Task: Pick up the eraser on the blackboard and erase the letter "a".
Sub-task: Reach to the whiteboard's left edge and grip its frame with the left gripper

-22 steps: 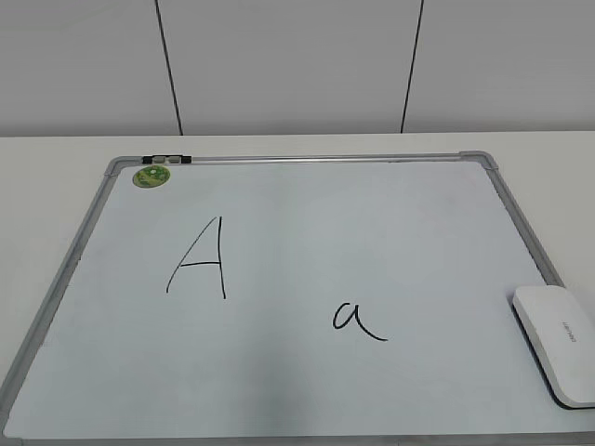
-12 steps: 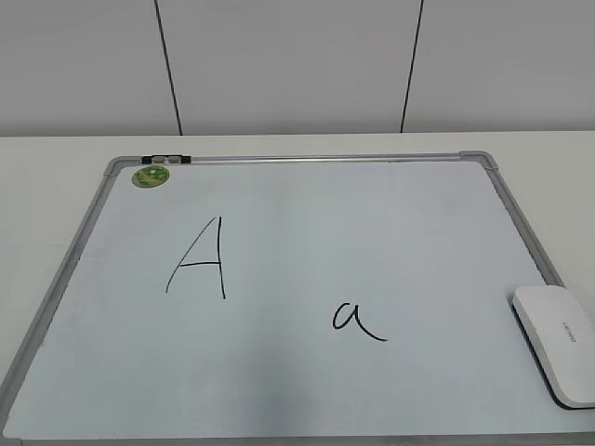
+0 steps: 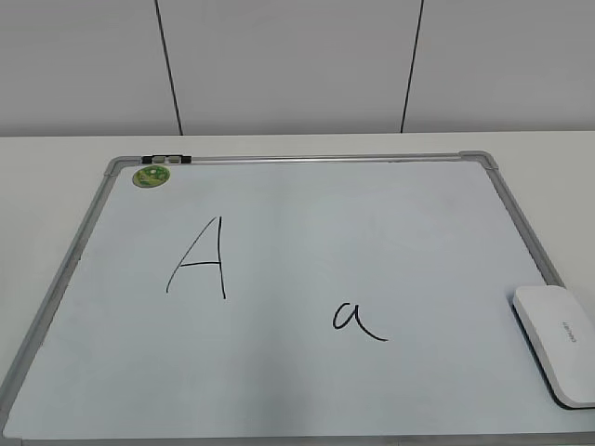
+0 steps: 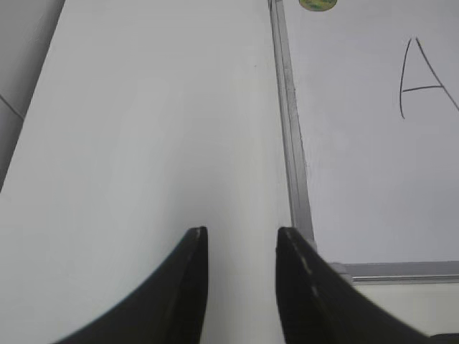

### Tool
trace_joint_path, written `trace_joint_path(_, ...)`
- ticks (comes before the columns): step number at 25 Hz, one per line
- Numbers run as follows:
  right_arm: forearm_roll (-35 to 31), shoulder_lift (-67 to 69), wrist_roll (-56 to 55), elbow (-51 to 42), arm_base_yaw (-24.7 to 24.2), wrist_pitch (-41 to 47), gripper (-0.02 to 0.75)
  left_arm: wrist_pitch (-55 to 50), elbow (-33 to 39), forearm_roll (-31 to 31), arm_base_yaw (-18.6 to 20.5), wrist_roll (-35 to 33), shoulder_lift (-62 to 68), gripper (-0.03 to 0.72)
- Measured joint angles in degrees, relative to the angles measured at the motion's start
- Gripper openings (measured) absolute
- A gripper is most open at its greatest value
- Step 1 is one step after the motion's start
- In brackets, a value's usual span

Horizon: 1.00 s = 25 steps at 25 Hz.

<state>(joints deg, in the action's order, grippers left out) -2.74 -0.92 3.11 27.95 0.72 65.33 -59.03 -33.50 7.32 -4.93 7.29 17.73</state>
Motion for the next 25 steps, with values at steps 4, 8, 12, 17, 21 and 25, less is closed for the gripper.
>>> trace_joint_path(4, 0.0, 0.0, 0.0, 0.0, 0.0, 0.0, 0.545, 1.2, -3.7, 0.2, 0.0, 0.0, 10.0, 0.241)
trace_joint_path(8, 0.0, 0.0, 0.0, 0.0, 0.0, 0.0, 0.545, 2.2, -9.0, 0.2, 0.0, 0.0, 20.6, 0.241)
trace_joint_path(12, 0.0, 0.0, 0.0, 0.0, 0.0, 0.0, 0.545, 3.0, -14.6, 0.1, 0.0, 0.0, 30.3, 0.241)
trace_joint_path(17, 0.0, 0.0, 0.0, 0.0, 0.0, 0.0, 0.545, 3.6, -20.3, -1.9, 0.0, 0.0, 41.5, 0.242)
trace_joint_path(21, 0.0, 0.0, 0.0, 0.0, 0.0, 0.0, 0.545, 3.7, -24.6, -2.9, 0.0, 0.0, 50.0, 0.242)
trace_joint_path(25, 0.0, 0.0, 0.0, 0.0, 0.0, 0.0, 0.545, 3.7, -28.9, -4.3, 0.0, 0.0, 57.5, 0.242)
